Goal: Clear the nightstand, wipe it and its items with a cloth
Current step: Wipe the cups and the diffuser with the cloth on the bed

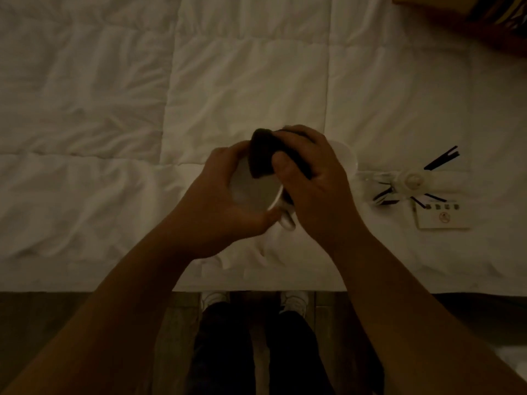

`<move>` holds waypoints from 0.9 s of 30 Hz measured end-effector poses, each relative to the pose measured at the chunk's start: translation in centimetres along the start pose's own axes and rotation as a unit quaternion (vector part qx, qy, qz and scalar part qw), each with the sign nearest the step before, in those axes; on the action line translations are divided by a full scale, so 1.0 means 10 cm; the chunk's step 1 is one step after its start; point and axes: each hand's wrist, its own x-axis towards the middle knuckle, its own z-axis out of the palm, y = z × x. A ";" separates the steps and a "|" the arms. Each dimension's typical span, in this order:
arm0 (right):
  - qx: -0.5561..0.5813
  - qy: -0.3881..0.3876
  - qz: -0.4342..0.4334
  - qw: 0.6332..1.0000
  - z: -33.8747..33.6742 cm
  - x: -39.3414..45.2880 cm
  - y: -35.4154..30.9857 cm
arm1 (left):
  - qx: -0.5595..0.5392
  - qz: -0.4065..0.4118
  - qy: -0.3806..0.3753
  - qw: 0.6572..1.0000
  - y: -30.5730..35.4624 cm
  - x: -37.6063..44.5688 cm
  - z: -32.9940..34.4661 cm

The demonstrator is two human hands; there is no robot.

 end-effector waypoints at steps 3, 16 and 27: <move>0.116 -0.037 0.112 0.986 -0.04 0.16 -0.02 | -0.066 0.005 -0.033 0.997 0.01 -0.03 -0.04; 0.528 0.044 0.320 0.785 0.23 -0.01 0.08 | -0.438 -0.057 0.195 0.876 -0.03 0.05 0.41; 0.196 0.159 0.114 0.961 0.33 -0.27 -0.11 | -0.491 -0.151 0.265 0.816 0.06 0.14 0.53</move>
